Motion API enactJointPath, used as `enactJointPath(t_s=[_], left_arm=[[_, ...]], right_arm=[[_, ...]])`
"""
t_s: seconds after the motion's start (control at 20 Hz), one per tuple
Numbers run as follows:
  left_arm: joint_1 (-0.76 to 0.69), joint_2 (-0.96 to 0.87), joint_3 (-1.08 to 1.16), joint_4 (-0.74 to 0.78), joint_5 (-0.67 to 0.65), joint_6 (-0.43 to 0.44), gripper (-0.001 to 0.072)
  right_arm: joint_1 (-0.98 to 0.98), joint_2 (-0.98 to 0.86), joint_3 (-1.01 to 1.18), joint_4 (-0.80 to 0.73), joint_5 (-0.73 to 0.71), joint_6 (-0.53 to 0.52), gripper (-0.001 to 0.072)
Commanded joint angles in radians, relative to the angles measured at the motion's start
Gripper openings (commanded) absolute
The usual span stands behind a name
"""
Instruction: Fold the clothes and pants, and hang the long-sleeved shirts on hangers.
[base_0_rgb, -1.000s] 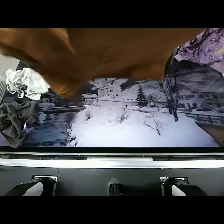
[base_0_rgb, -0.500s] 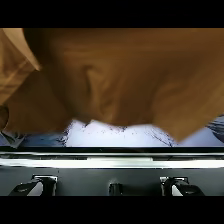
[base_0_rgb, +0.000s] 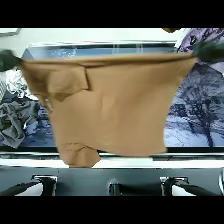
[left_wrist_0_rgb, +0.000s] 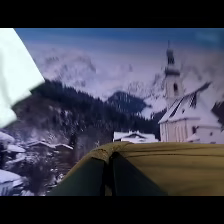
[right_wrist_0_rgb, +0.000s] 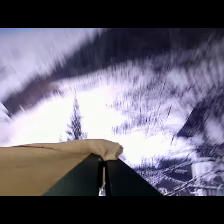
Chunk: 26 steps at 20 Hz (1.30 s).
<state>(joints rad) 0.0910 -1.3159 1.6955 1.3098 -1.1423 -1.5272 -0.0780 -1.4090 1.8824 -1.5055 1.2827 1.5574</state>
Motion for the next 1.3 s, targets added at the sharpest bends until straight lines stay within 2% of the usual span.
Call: enactJointPath(t_s=[0.0, 0.2, 0.35, 0.5, 0.8, 1.25], left_arm=[[-0.077, -0.248, -0.022, -0.018, 0.173, 0.055, 0.0018], [-0.098, -0.438, -0.017, -0.006, 0.299, 0.055, 0.0018], [-0.097, -0.494, -0.017, 0.068, 0.297, 0.054, 0.0018], [-0.097, -0.498, -0.018, 0.109, 0.232, 0.051, 0.0018], [-0.098, -0.506, -0.018, 0.108, -0.002, 0.051, 0.0019], [-0.099, -0.547, -0.018, 0.072, -0.137, 0.017, 0.0020]], right_arm=[[0.000, -0.238, -0.015, 0.008, -0.035, 0.003, 0.0025], [0.000, -0.401, -0.015, 0.008, -0.159, 0.024, 0.0025], [0.001, -0.461, -0.015, 0.009, -0.171, 0.050, 0.0025], [0.001, -0.483, -0.015, 0.009, -0.099, 0.055, 0.0025], [0.001, -0.531, -0.018, 0.030, 0.117, 0.074, 0.0025], [0.002, -0.557, -0.019, 0.083, 0.150, 0.086, 0.0026]])
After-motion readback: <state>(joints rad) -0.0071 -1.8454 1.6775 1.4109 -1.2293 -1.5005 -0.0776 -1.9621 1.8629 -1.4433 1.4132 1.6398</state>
